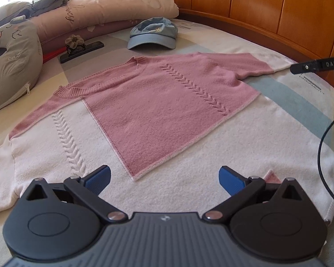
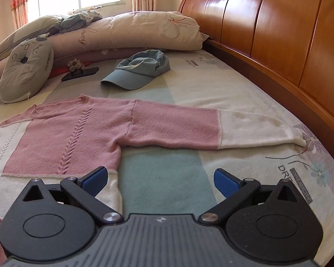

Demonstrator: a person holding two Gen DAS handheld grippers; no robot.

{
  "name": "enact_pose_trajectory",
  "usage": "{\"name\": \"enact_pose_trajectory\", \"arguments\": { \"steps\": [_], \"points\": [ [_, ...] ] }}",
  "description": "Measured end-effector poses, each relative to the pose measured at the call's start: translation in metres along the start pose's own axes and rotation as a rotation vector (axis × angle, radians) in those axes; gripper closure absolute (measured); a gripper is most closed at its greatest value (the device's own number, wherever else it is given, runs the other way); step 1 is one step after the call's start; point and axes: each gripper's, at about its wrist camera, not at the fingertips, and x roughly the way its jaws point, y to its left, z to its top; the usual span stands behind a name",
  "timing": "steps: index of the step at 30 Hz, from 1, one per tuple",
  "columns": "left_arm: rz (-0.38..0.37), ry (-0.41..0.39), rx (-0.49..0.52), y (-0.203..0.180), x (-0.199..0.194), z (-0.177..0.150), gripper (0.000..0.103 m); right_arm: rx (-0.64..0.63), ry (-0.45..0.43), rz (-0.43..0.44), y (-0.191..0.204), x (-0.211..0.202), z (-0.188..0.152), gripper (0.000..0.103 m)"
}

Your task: Fold clothes

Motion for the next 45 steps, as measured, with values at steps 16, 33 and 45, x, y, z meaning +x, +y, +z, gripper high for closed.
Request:
{"name": "enact_pose_trajectory", "arguments": {
  "steps": [16,33,45],
  "points": [
    [0.058,0.059,0.002,-0.002,0.024,0.002,0.001,-0.054,-0.002,-0.035,-0.015,0.155,0.029,0.0],
    [0.049,0.049,0.012,-0.005,0.025,0.001,0.001,-0.148,0.035,-0.172,0.001,0.165,0.041,0.0],
    [0.048,0.041,0.009,-0.002,0.032,0.003,0.001,-0.042,0.055,-0.261,-0.027,0.143,0.054,0.0]
  ]
}}
